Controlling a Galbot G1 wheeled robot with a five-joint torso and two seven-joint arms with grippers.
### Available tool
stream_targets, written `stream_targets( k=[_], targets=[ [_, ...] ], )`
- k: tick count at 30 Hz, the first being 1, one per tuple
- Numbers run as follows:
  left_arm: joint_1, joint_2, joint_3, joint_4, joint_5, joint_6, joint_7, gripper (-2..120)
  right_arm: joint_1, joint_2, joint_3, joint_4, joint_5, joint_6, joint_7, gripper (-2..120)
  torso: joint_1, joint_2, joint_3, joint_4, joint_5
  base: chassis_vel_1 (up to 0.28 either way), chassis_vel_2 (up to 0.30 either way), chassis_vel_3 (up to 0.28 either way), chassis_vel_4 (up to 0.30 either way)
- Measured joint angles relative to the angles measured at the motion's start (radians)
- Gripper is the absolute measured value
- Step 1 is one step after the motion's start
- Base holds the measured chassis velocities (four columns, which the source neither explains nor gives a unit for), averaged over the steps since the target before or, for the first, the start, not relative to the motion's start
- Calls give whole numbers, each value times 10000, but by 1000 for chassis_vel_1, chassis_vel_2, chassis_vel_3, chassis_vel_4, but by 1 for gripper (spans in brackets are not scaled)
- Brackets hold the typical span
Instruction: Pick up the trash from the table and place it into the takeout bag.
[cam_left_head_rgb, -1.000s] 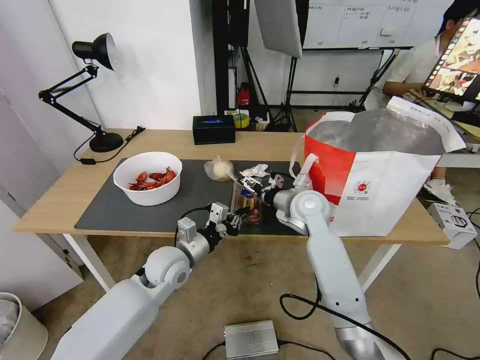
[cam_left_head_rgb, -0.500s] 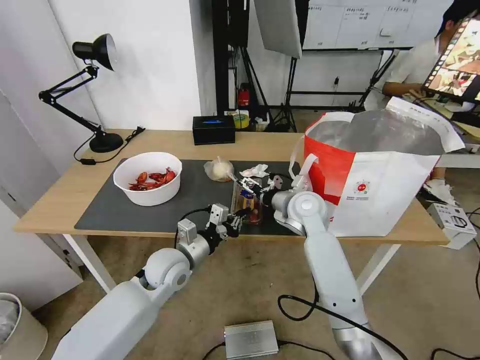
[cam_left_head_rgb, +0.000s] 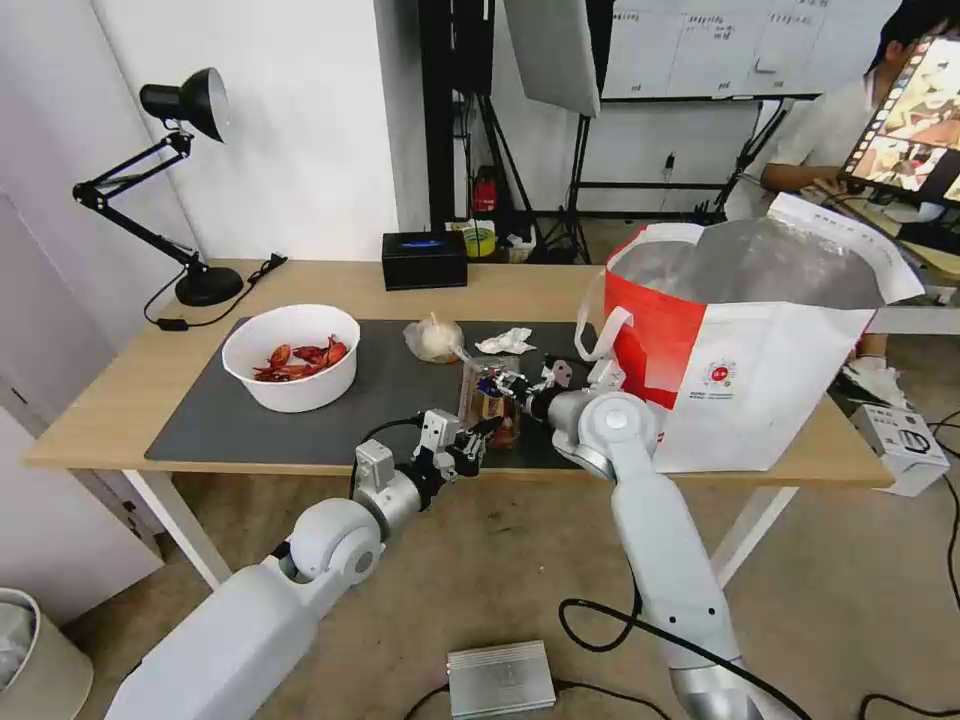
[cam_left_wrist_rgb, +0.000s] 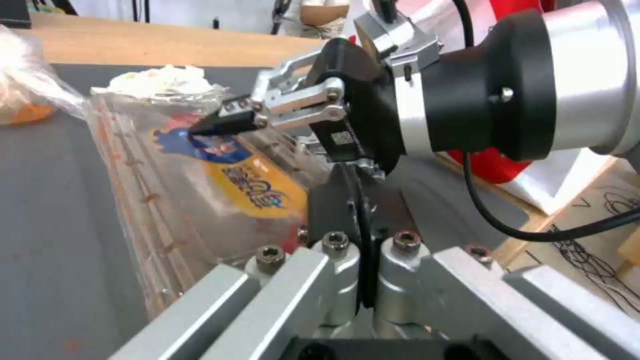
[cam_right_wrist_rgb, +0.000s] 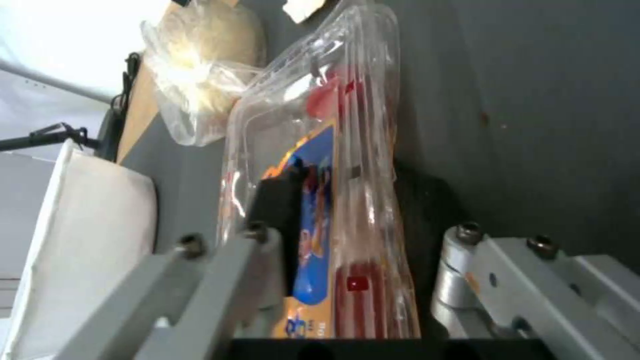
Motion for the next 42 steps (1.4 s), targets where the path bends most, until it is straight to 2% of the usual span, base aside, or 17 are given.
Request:
stream_targets(
  k=[1, 2, 4, 6, 7, 9, 18, 24, 36, 38, 42],
  targets=[
    [0, 0, 0, 0, 0, 0, 0, 0, 0, 0, 0, 0, 0, 0, 0, 30, 0, 0, 0, 0, 0, 0, 0, 0, 0],
    [-5, 2, 2, -12, -2, 0, -1, 0, 1, -18, -4, 5, -3, -1, -2, 22, 0, 0, 0, 5, 3, 0, 0, 0, 0],
    [-6, 2, 2, -12, -2, 0, -4, 0, 2, -26, -4, 8, -4, -1, -2, 21, 0, -1, 0, 5, 2, 0, 0, 0, 0],
    [3, 2, -22, -15, -4, -5, -5, 0, 1, -55, -4, 38, -3, -2, -6, 10, 0, 0, 0, 4, 2, 0, 0, 0, 0],
    [3, 2, -22, -15, -4, -5, -5, 0, 1, -55, -4, 38, -3, -2, -6, 10, 0, 0, 0, 4, 2, 0, 0, 0, 0],
    [40, 10, -110, -48, -10, -10, -6, 0, -5, -64, -4, 54, -5, -2, -17, 2, 1, -1, 0, 2, 2, 0, 0, 0, 0],
    [331, 241, -729, -357, -62, -34, -5, 0, -36, -37, -1, 94, -52, -5, -26, 1, 0, 0, -2, -1, 0, 0, 0, 0, 0],
    [1036, 627, -1638, -763, -125, -279, 97, 0, -38, -71, -7, 144, -56, -15, -47, 1, 0, 0, -2, -1, -2, 0, 0, 0, 0],
    [2434, 401, -3086, -1655, -42, -312, 60, 1, -139, -44, 33, 421, -82, -28, -100, 1, -1, 0, -1, -1, -1, 0, 0, 0, 0],
    [2893, 266, -3475, -1952, 0, -315, 63, 12, -222, -170, 21, 684, -74, -29, -253, 1, -2, 1, -2, -1, -1, 0, 0, 0, 0],
    [3227, 161, -3815, -2135, 11, -331, 67, 21, -273, -281, 19, 924, -23, -25, -379, 1, -1, 1, -2, -3, -1, 0, 0, 0, 0]
  ],
)
